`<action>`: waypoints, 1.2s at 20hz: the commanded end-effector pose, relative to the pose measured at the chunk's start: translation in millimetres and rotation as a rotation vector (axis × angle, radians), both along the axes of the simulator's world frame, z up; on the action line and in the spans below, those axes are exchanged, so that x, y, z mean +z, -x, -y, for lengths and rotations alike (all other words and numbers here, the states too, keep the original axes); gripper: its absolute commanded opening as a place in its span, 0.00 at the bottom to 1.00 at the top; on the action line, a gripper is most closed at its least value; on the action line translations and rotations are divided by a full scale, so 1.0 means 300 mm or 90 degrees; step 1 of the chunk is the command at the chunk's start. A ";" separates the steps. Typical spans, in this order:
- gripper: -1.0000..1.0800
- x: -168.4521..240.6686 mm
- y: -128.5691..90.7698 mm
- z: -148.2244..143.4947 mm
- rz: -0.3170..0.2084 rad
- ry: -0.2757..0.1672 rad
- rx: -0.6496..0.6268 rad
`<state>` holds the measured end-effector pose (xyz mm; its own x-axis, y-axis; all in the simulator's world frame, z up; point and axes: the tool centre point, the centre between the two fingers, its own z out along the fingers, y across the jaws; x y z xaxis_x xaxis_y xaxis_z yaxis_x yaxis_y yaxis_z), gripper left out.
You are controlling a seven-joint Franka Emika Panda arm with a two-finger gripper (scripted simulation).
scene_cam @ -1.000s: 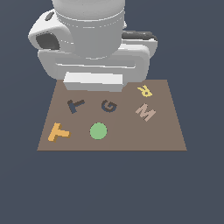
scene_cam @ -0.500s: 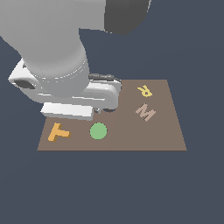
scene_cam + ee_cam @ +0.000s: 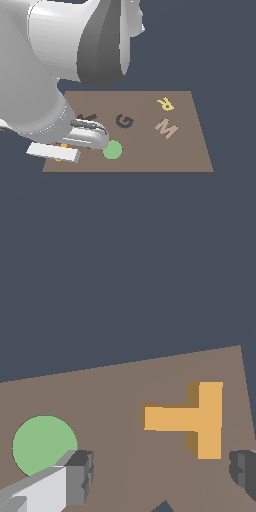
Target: Insert a designated object into the corresponding slot on a board.
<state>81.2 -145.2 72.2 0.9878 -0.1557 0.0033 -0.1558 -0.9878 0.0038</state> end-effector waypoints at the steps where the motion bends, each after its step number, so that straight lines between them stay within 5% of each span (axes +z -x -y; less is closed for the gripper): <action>1: 0.96 -0.027 -0.019 0.030 0.000 -0.001 -0.006; 24: 0.96 -0.141 -0.049 0.086 -0.002 -0.003 -0.017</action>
